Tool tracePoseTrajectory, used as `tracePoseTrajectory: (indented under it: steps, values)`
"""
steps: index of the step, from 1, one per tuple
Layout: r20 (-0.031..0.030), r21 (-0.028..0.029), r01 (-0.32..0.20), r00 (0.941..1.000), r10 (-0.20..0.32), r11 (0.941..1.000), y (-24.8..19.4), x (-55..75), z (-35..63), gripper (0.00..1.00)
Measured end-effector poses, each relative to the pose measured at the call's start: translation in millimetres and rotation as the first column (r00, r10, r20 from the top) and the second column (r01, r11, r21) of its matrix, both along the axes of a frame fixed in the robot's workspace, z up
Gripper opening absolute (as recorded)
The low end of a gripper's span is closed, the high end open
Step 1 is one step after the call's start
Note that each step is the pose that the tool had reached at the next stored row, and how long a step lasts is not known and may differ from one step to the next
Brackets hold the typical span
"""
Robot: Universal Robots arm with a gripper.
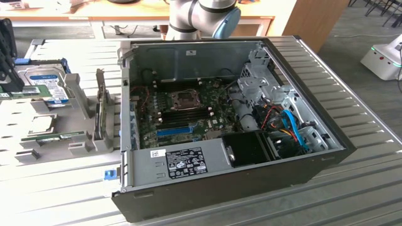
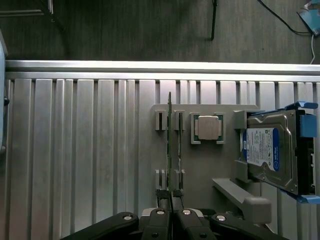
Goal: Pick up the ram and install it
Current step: 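Pick up the ram and move it above insertion slot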
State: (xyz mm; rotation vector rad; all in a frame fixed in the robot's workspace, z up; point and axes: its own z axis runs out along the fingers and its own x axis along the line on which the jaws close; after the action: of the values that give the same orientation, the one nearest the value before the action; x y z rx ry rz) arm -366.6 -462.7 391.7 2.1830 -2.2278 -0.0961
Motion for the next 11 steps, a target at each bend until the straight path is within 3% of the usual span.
tracePoseTrajectory:
  steps: [11]
  values:
    - [-0.0001,0.0000,0.000,1.0000,0.000,1.0000,0.0,2.9,0.8,0.12]
